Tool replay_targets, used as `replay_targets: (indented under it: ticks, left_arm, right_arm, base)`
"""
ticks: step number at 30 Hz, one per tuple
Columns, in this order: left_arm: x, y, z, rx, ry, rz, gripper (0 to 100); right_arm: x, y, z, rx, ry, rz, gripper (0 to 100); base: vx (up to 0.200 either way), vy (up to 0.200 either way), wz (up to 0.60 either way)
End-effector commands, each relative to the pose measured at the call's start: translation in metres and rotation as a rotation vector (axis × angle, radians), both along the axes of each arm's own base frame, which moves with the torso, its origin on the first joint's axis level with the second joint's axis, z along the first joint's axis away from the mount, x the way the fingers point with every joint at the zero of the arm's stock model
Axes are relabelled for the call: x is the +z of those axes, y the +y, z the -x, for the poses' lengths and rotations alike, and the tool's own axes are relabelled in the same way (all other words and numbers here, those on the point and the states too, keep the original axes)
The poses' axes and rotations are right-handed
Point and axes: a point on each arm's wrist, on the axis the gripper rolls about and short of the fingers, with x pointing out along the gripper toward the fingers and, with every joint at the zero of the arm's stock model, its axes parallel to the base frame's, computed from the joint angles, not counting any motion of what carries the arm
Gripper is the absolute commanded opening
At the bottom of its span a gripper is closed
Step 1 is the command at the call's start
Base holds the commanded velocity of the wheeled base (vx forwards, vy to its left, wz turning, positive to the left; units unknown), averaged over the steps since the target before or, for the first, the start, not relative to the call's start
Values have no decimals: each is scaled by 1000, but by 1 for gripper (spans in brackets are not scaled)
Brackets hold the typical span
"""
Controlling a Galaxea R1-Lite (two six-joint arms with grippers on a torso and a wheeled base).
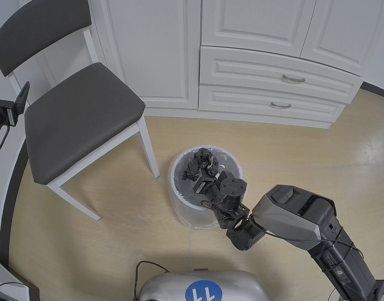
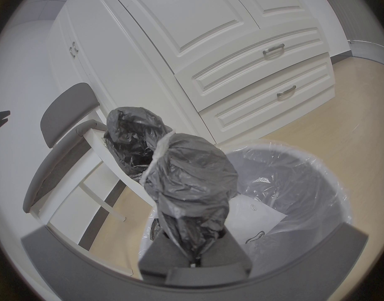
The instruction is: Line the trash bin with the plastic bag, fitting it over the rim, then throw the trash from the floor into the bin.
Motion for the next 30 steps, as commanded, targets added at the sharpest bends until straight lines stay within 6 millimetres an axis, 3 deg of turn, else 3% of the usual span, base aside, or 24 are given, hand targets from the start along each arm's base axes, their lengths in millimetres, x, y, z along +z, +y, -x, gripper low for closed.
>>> replay_targets:
  ticks: [1,6,21,22,30]
  left_arm:
    - [-10,2,-13,3,43,6,100]
    - [-11,1,-12,1,43,5,100]
    - [-9,1,-11,-2,37,4,100]
    - [-10,1,-11,-2,38,4,100]
    - [-10,0,-10,-2,38,4,100]
  right_arm:
    - [-11,2,-4,2,8,6,0]
    - [-27,-3,-12,-14,35,26,0]
    - [-18,-5,-11,-20,30,22,0]
    - [-17,-5,-11,-20,30,22,100]
    - [-2,-8,-12,-33,0,9,100]
  base:
    - [0,0,0]
    - [0,0,0]
    - [0,0,0]
    - [0,0,0]
    - [0,0,0]
